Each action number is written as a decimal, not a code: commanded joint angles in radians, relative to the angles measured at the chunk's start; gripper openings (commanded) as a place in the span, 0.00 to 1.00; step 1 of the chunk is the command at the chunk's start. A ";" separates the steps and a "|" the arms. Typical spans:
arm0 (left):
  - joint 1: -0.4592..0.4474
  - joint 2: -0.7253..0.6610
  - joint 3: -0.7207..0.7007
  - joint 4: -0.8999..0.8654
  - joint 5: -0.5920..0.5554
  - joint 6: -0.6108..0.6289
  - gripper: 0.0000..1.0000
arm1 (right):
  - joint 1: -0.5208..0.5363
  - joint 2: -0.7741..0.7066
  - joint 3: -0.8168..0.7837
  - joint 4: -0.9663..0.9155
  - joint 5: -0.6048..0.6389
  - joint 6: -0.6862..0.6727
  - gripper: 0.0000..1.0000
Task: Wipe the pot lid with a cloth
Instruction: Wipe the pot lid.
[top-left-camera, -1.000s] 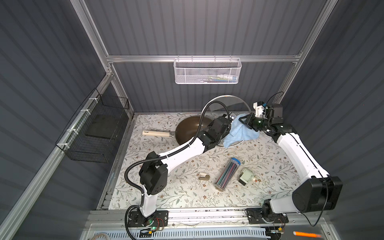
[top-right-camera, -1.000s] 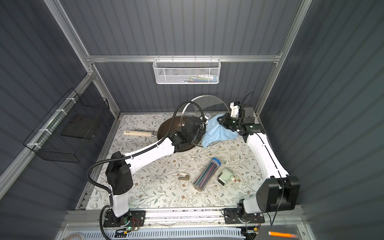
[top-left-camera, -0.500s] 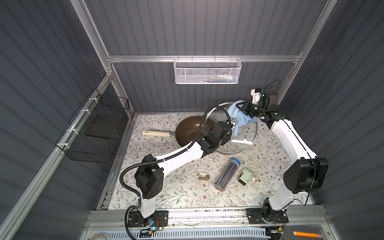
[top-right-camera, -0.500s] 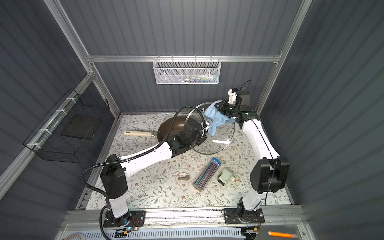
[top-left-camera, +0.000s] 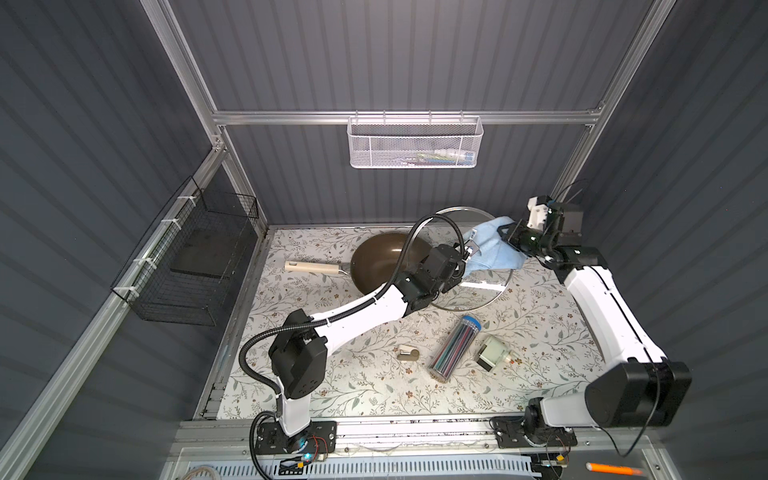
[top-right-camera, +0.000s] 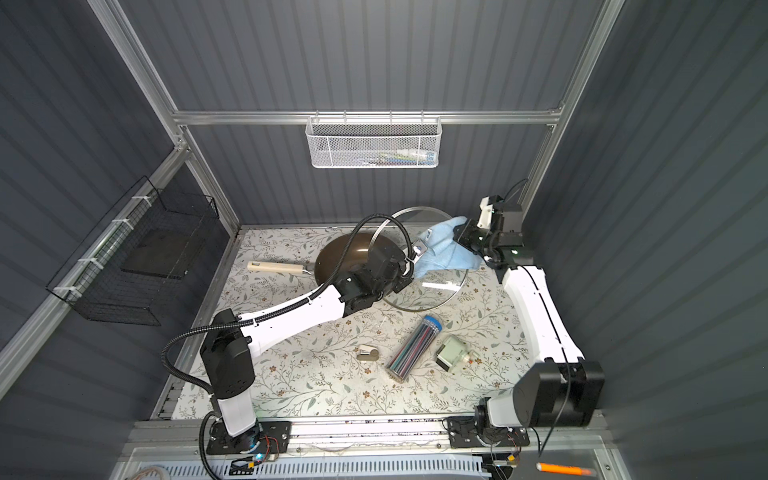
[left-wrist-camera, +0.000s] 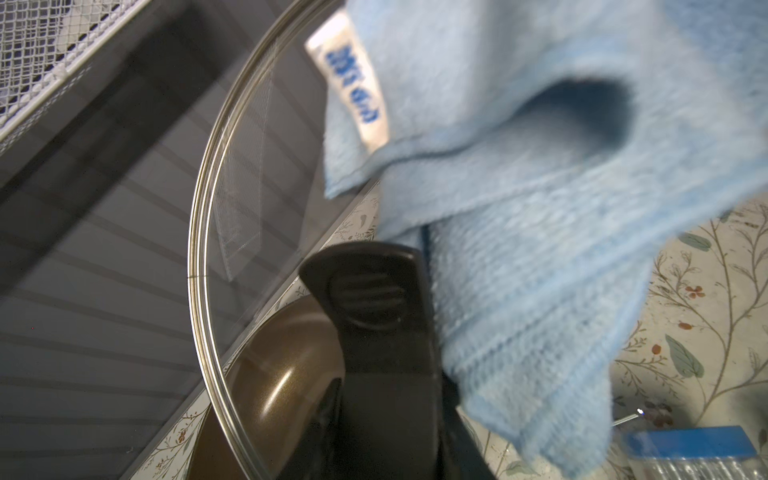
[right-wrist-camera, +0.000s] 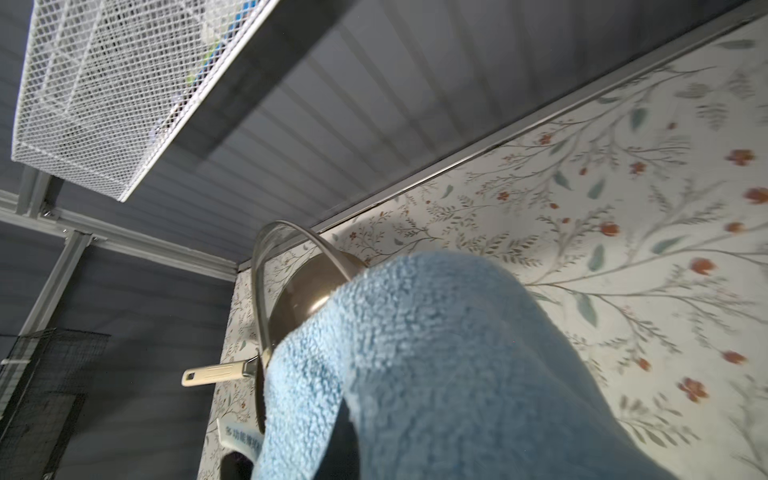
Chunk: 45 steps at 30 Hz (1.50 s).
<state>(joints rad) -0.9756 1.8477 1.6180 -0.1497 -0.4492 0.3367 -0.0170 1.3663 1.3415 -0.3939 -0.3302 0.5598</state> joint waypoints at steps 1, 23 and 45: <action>0.004 -0.069 0.058 0.243 -0.076 -0.003 0.00 | -0.040 -0.074 -0.059 -0.100 0.120 -0.037 0.00; 0.004 -0.076 0.050 0.214 0.000 -0.067 0.00 | 0.122 -0.074 0.160 0.090 -0.029 -0.023 0.00; 0.007 -0.040 0.106 0.254 -0.019 -0.072 0.00 | 0.219 -0.118 -0.028 -0.184 0.040 -0.124 0.00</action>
<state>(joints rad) -0.9737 1.8477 1.6192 -0.1040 -0.4477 0.2768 0.1665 1.2823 1.3399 -0.5098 -0.2985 0.4694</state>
